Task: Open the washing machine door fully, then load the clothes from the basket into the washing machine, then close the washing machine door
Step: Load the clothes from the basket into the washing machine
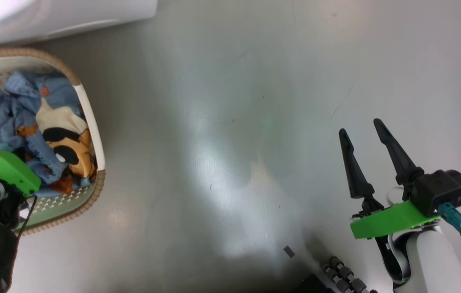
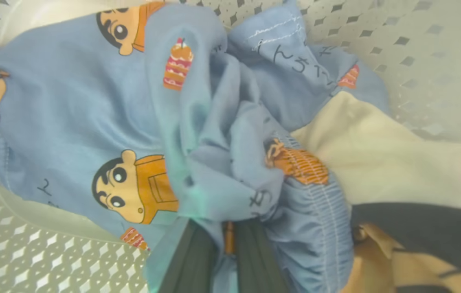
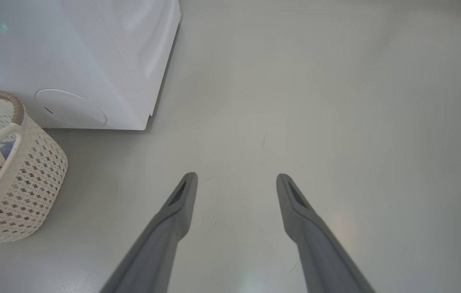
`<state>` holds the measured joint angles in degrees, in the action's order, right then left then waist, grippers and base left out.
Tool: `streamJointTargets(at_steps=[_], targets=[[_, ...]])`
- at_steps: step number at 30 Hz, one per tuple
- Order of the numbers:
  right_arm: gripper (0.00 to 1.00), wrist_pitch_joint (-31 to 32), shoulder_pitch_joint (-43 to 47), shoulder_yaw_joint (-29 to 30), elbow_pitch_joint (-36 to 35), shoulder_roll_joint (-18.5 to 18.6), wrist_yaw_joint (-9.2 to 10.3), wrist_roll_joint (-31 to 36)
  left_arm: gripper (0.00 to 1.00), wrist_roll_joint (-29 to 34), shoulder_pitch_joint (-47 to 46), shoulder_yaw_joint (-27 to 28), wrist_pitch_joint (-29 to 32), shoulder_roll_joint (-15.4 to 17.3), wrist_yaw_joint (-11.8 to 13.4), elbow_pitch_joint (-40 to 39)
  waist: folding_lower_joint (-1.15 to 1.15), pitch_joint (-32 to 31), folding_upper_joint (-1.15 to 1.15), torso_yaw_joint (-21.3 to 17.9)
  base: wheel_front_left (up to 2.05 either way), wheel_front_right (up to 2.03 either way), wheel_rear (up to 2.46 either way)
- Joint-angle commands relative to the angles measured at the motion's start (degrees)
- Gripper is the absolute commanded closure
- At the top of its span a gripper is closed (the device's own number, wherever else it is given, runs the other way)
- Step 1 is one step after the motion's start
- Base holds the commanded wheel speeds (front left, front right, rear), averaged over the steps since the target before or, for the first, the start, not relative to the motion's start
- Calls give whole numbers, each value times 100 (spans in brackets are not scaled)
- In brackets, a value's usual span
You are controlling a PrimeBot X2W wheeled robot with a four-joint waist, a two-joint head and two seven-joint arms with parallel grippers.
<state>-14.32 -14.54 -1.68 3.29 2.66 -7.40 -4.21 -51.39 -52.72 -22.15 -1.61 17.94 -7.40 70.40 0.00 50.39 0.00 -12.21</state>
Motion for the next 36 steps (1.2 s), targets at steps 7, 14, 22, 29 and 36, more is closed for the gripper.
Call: streamJointTargets(at_steps=[7, 14, 22, 29, 36], targets=[[0, -68, -52, -185, 72, 21, -9, -69, 100, -193, 521, -43, -205, 245, -9, -81, 0, -590, 0, 62, 0, 0, 0], [0, -68, -103, -279, 282, 21, -9, 3, 100, -434, 921, -147, -467, 279, -9, -243, 0, -1222, 0, 131, 0, 0, 0], [0, -68, -3, -291, 548, 21, -9, 59, 100, -405, 1509, -408, -1181, 310, -9, -321, 0, -2136, 0, 293, 0, 0, 0], [0, -68, 161, -263, 747, 21, -9, 102, 100, -78, 1854, -362, -1334, 369, 39, -518, 0, -2788, 0, 527, 0, 0, 0], [0, -68, 319, -284, 885, 21, -9, 88, 100, 735, 2528, 368, -1337, 427, 431, -1662, 0, -3387, 0, 761, 0, 0, 0]])
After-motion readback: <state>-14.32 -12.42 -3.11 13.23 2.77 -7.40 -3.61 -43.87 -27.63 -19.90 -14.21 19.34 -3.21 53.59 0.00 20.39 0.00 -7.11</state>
